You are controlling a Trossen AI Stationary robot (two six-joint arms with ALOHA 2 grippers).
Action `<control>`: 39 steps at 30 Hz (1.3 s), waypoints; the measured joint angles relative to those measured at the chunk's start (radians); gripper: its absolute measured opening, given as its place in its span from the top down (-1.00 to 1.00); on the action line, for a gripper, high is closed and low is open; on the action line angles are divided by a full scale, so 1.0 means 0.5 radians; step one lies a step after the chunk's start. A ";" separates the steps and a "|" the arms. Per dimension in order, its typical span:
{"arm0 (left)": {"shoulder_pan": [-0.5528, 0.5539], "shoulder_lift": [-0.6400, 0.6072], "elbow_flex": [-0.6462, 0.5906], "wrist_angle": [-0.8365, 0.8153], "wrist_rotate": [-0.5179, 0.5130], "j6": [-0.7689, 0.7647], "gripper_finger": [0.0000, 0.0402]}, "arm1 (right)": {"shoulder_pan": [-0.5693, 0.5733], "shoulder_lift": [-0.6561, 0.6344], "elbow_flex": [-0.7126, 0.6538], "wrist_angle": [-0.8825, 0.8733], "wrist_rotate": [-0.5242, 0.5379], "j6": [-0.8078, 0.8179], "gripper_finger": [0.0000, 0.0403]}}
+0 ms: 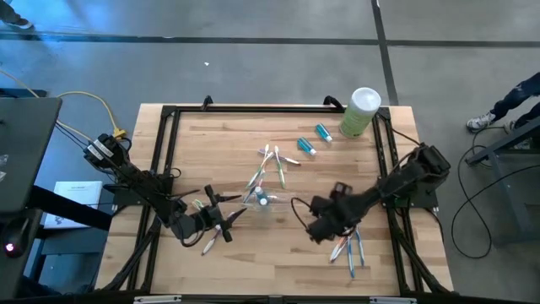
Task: Pick & Place toothbrushing station
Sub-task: Put the blue toothbrush into the right side of the transparent organizer
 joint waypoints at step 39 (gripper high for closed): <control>-0.030 0.000 -0.001 -0.162 0.805 -0.576 0.00 | 0.770 -0.215 -0.670 0.349 -0.431 1.708 -0.25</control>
